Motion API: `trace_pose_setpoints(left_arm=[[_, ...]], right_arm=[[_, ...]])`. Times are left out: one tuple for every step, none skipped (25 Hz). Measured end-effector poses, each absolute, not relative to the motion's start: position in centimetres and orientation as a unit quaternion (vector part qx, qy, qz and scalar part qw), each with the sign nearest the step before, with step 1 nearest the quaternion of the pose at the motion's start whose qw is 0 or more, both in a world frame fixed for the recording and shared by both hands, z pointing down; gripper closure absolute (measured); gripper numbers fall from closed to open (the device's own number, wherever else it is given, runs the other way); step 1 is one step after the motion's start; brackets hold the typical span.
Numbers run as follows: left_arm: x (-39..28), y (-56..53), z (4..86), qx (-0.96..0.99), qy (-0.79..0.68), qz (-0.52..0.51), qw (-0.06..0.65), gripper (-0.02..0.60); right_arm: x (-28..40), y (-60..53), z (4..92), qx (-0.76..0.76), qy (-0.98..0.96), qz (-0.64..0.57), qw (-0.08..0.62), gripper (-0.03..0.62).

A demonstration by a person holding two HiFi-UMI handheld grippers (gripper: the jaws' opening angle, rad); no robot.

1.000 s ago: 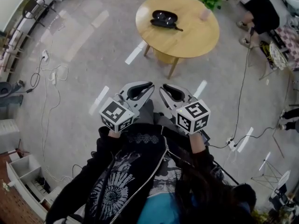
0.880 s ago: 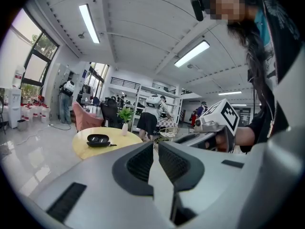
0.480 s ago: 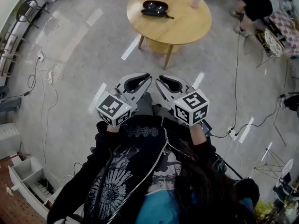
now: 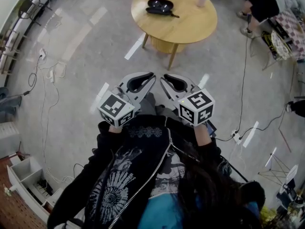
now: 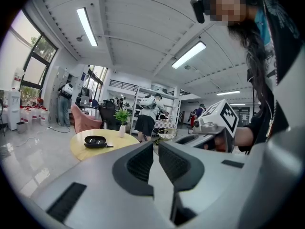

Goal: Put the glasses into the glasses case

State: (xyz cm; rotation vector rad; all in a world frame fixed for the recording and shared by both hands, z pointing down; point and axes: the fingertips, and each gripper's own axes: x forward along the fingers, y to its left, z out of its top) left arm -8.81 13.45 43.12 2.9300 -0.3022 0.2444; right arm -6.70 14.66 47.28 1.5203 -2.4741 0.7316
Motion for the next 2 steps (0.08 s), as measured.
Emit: trace_pose_setpoints(left_arm=[[-8.91,13.33,43.11,0.987,-0.103,0.082,0.092,0.543],[-9.02,13.21,43.10,0.987,-0.105,0.082,0.092,0.543]], right_arm=[[-6.77,14.55,47.30,0.506,-0.824,0.244,0.073,0.523],[-6.84,14.44,47.31,0.505,-0.824,0.244,0.073,0.523]])
